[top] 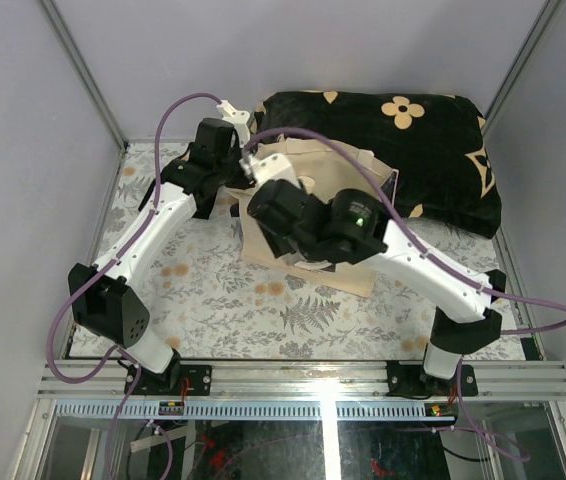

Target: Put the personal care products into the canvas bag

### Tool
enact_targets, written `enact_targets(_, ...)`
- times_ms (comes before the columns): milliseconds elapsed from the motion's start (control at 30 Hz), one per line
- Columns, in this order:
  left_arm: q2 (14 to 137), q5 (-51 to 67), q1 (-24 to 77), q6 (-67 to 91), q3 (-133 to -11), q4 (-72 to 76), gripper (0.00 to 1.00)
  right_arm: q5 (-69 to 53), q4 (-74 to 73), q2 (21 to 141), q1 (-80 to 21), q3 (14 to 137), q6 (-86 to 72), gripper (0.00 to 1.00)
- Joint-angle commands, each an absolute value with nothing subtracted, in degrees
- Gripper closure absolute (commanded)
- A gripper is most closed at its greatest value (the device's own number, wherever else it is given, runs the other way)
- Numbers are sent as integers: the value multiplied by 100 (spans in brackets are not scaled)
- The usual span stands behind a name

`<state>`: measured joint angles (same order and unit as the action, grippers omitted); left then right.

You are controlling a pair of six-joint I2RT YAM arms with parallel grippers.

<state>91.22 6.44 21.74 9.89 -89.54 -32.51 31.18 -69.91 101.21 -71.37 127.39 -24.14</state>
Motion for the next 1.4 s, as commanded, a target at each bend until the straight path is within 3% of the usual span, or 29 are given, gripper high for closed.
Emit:
enact_targets(0, 8956, 557, 2129, 1037, -8947, -2751, 100, 4293, -7503, 9792, -6730, 13345, -2808, 100)
enact_targets(400, 9114, 624, 2130, 993, -9049, -2769, 100, 5026, -5088, 8439, -6343, 12168, -1525, 100)
enact_targets(633, 9191, 597, 2127, 928, -9128, -2794, 100, 5113, -4589, 7870, -6341, 11669, -1301, 100)
enact_targets(900, 9249, 641, 2126, 906, -9131, -2804, 100, 5682, -4852, 8123, -6326, 11646, -1226, 100)
enact_targets(1100, 9268, 674, 2127, 888, -9154, -2804, 100, 5461, -4876, 8330, -6100, 11429, -1368, 100)
enact_targets(1367, 9301, 732, 2127, 855, -9184, -2804, 100, 4189, -4260, 8083, -5035, 10466, -1536, 100)
